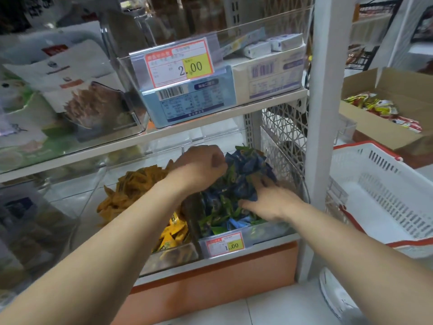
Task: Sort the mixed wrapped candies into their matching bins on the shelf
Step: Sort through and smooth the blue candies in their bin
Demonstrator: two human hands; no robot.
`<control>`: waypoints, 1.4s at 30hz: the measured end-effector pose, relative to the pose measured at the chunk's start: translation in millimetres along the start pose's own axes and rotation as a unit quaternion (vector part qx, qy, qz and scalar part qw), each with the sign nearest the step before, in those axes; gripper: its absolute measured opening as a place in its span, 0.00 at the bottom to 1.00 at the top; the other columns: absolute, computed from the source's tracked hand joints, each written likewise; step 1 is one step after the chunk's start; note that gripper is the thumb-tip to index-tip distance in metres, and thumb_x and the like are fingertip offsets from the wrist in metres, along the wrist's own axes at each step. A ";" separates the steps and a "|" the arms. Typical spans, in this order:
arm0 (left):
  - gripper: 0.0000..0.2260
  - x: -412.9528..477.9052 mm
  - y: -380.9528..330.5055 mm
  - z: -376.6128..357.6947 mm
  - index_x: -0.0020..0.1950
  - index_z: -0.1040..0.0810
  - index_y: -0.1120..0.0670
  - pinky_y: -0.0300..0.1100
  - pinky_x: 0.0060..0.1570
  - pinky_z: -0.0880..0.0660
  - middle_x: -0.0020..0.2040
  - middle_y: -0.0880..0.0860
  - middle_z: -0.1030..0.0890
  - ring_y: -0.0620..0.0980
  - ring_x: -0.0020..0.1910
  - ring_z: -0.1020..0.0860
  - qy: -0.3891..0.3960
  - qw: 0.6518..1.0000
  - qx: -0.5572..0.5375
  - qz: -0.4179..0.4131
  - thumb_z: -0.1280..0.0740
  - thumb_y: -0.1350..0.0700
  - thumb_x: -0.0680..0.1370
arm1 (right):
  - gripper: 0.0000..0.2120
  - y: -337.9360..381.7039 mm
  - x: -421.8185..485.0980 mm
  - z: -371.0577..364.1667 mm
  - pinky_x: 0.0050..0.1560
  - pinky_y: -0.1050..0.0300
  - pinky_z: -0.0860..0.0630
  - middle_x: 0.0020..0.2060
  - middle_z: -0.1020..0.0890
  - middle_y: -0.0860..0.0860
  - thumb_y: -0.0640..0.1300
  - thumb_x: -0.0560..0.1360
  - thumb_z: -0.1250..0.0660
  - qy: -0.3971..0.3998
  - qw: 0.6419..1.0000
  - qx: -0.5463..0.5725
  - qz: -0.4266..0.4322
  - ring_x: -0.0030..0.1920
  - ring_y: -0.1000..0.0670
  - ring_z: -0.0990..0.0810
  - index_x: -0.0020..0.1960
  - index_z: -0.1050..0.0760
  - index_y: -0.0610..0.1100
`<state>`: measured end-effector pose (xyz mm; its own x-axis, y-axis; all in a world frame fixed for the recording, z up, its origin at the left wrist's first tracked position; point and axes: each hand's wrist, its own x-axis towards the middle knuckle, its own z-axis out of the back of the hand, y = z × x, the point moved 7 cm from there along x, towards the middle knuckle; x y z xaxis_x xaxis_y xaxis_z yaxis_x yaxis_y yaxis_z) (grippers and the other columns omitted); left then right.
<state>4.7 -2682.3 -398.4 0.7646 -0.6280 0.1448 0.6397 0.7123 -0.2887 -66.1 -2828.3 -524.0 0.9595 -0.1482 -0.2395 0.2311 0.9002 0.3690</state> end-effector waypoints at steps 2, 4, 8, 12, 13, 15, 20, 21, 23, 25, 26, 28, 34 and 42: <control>0.10 45.1 -18.4 -30.7 0.58 0.23 0.49 0.46 0.51 0.25 0.54 0.47 0.20 0.49 0.52 0.22 0.036 0.999 -0.003 -0.020 0.33 0.49 0.78 | 0.42 0.9 4.6 -3.5 0.70 0.46 0.34 0.81 0.48 0.47 0.73 0.72 0.45 0.021 1.000 0.002 0.008 0.76 0.39 0.37 0.80 0.49 0.56; 0.15 85.9 -34.1 -59.7 0.64 0.25 0.51 0.49 0.58 0.26 0.62 0.52 0.21 0.54 0.59 0.23 0.059 0.997 0.012 -0.044 0.34 0.50 0.79 | 0.40 2.0 7.8 -5.7 0.71 0.45 0.34 0.81 0.47 0.47 0.73 0.73 0.46 0.029 0.999 -0.005 0.026 0.76 0.40 0.37 0.80 0.46 0.57; 0.24 135.8 -39.3 -106.1 0.74 0.32 0.52 0.50 0.66 0.30 0.73 0.57 0.29 0.57 0.68 0.28 0.122 0.992 0.019 -0.008 0.37 0.45 0.81 | 0.39 -2.6 8.3 -7.5 0.73 0.43 0.36 0.81 0.47 0.49 0.74 0.72 0.47 0.029 0.999 -0.005 0.035 0.77 0.40 0.41 0.79 0.46 0.59; 0.19 133.7 -26.6 -121.9 0.69 0.27 0.52 0.48 0.62 0.28 0.69 0.56 0.25 0.56 0.65 0.26 0.164 0.982 0.084 -0.044 0.34 0.48 0.80 | 0.42 -9.1 6.0 -2.6 0.74 0.38 0.41 0.80 0.45 0.44 0.75 0.71 0.47 0.017 1.000 -0.020 0.012 0.78 0.37 0.47 0.79 0.46 0.58; 0.18 128.4 -23.2 -120.2 0.70 0.26 0.51 0.48 0.63 0.29 0.69 0.56 0.25 0.56 0.65 0.26 0.180 0.976 0.105 -0.067 0.34 0.49 0.80 | 0.41 -9.9 4.6 -2.3 0.73 0.39 0.38 0.79 0.43 0.43 0.75 0.71 0.46 0.016 1.000 -0.015 0.009 0.77 0.37 0.44 0.79 0.46 0.58; 0.18 119.0 -14.7 -112.3 0.70 0.26 0.50 0.46 0.63 0.30 0.68 0.53 0.24 0.54 0.65 0.26 0.212 0.962 0.140 -0.096 0.35 0.49 0.81 | 0.40 -10.5 2.1 -2.6 0.69 0.41 0.33 0.76 0.37 0.42 0.75 0.70 0.45 0.016 1.000 -0.004 0.008 0.73 0.36 0.37 0.77 0.43 0.59; 0.14 116.8 -0.1 -109.4 0.58 0.18 0.52 0.43 0.54 0.29 0.58 0.52 0.19 0.50 0.55 0.23 0.253 0.959 0.119 -0.043 0.37 0.45 0.80 | 0.38 -8.2 2.1 -1.9 0.70 0.37 0.36 0.74 0.36 0.42 0.73 0.70 0.43 -0.002 1.000 0.018 0.011 0.74 0.37 0.40 0.75 0.38 0.56; 0.16 121.2 -3.6 -109.5 0.51 0.19 0.54 0.44 0.50 0.27 0.54 0.54 0.19 0.51 0.51 0.23 0.228 0.967 0.108 -0.030 0.38 0.44 0.81 | 0.38 -7.6 2.1 -2.4 0.70 0.37 0.36 0.74 0.36 0.43 0.73 0.70 0.43 -0.005 1.000 0.019 0.010 0.74 0.37 0.40 0.75 0.38 0.56; 0.16 133.8 -16.6 -107.4 0.42 0.24 0.56 0.45 0.43 0.28 0.50 0.57 0.20 0.54 0.46 0.23 0.141 0.984 0.100 -0.037 0.39 0.46 0.81 | 0.38 -7.6 0.9 -3.4 0.68 0.39 0.32 0.73 0.35 0.43 0.72 0.71 0.42 -0.010 1.000 0.029 0.001 0.72 0.37 0.37 0.75 0.38 0.53; 0.09 142.3 -31.2 -107.8 0.49 0.23 0.57 0.46 0.46 0.26 0.55 0.58 0.21 0.57 0.50 0.22 0.059 0.995 0.056 -0.056 0.36 0.51 0.80 | 0.38 -7.8 -0.7 -2.7 0.65 0.40 0.30 0.72 0.34 0.43 0.71 0.71 0.42 -0.019 0.999 0.029 -0.003 0.71 0.36 0.35 0.74 0.37 0.52; 0.08 145.2 -34.8 -111.5 0.54 0.25 0.57 0.46 0.48 0.27 0.56 0.59 0.21 0.58 0.53 0.23 0.042 0.998 0.019 -0.053 0.34 0.54 0.79 | 0.37 -8.0 -1.1 -2.4 0.65 0.41 0.30 0.71 0.34 0.43 0.71 0.71 0.41 -0.024 0.999 0.028 -0.002 0.70 0.36 0.35 0.74 0.37 0.52; 0.09 149.8 -34.6 -124.8 0.56 0.27 0.58 0.46 0.48 0.27 0.57 0.60 0.22 0.59 0.55 0.23 0.043 0.998 -0.015 -0.036 0.33 0.58 0.78 | 0.36 -8.1 -1.5 -1.1 0.65 0.41 0.30 0.70 0.33 0.43 0.71 0.72 0.41 -0.029 0.999 0.032 0.003 0.70 0.36 0.34 0.73 0.36 0.51; 0.11 153.8 -21.1 -138.1 0.60 0.18 0.56 0.45 0.59 0.27 0.59 0.56 0.20 0.54 0.59 0.23 0.101 0.992 0.060 -0.037 0.30 0.54 0.78 | 0.37 -8.4 0.1 -0.3 0.64 0.42 0.29 0.69 0.32 0.43 0.71 0.71 0.40 -0.034 0.999 0.036 0.006 0.69 0.36 0.33 0.73 0.35 0.52; 0.07 95.3 -16.2 -53.9 0.50 0.18 0.56 0.50 0.51 0.22 0.51 0.54 0.17 0.52 0.47 0.19 -0.067 0.989 -0.131 0.012 0.34 0.55 0.80 | 0.35 -0.2 -9.7 10.6 0.64 0.43 0.29 0.68 0.30 0.43 0.70 0.73 0.40 -0.077 0.997 -0.010 0.028 0.68 0.38 0.33 0.72 0.33 0.49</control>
<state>63.0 -2770.5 -430.9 0.7938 -0.5525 0.2541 0.5927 0.6093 -0.5268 -73.8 -2831.4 -512.3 0.9844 -0.1574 -0.0780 0.1751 0.9166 0.3595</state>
